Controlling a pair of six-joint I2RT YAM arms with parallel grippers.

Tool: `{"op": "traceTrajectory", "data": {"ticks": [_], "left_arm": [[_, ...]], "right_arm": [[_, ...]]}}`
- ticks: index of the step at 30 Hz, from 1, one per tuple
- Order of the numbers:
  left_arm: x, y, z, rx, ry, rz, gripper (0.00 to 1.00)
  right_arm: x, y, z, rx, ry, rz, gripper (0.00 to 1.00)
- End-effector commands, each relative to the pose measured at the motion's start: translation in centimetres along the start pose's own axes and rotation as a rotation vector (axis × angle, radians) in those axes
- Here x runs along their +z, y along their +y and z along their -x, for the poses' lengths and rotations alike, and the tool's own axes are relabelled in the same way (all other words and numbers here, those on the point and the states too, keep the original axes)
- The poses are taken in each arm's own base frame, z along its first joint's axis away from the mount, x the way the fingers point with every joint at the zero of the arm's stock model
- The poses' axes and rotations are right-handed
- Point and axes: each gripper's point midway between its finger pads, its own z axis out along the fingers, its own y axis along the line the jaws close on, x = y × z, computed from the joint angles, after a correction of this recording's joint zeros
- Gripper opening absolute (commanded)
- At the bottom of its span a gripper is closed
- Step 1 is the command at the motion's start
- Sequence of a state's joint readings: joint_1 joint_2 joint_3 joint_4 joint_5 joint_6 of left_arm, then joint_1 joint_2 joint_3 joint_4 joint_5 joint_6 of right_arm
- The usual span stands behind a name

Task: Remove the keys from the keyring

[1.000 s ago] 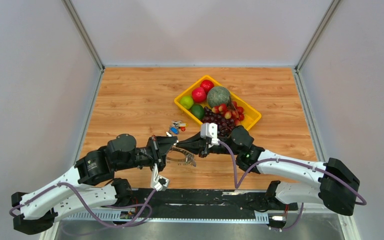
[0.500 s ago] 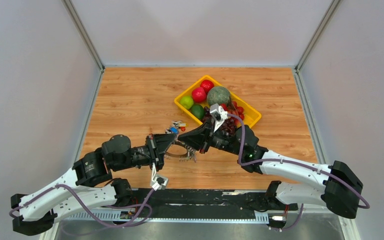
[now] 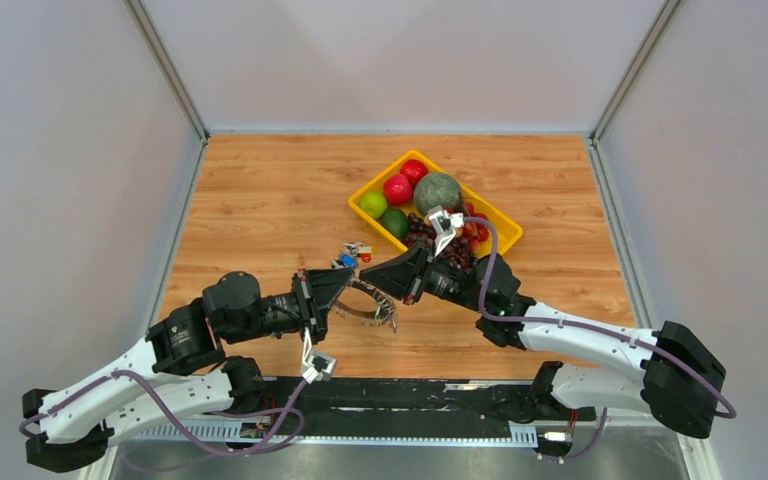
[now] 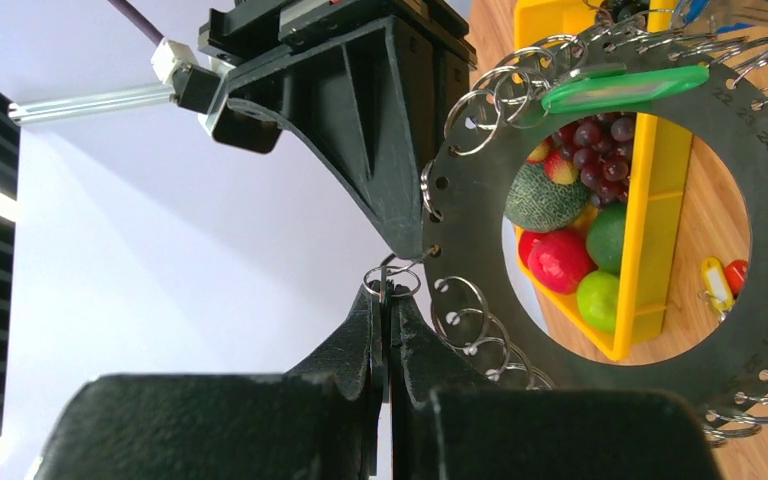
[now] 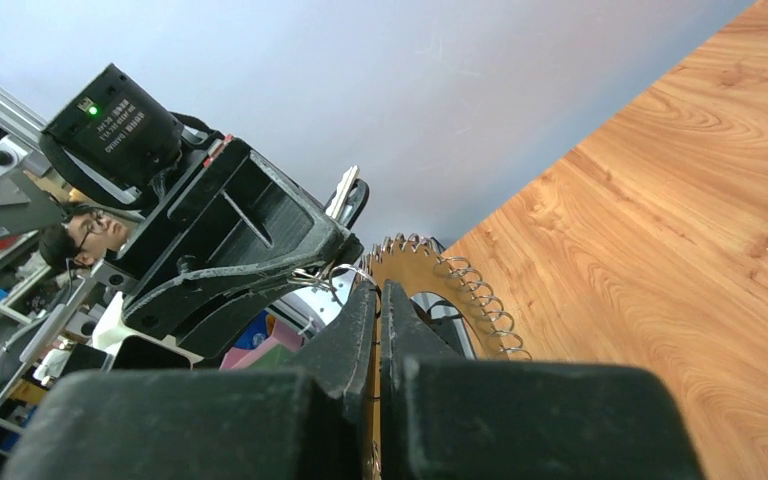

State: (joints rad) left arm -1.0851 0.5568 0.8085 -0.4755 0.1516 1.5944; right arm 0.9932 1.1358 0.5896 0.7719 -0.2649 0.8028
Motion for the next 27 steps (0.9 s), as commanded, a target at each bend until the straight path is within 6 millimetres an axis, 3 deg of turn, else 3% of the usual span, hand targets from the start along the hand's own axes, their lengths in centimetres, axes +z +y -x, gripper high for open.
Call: {"op": "traceTrajectory", "data": {"ticks": [1, 11, 27], "left_arm": [[-0.2, 0.7, 0.5, 0.0, -0.025, 0.043, 0.0], [-0.3, 1.0, 0.1, -0.031, 0.0, 0.068, 0.0], [0.1, 1.8, -0.4, -0.136, 0.016, 0.094, 0.0]], "right_arm": [[-0.8, 2.1, 3.6, 0.001, -0.141, 0.06, 0.0], [-1.3, 2.8, 3.4, -0.07, -0.131, 0.1, 0.0], [-0.6, 4.6, -0.2, -0.498, 0.041, 0.17, 0.0]]}}
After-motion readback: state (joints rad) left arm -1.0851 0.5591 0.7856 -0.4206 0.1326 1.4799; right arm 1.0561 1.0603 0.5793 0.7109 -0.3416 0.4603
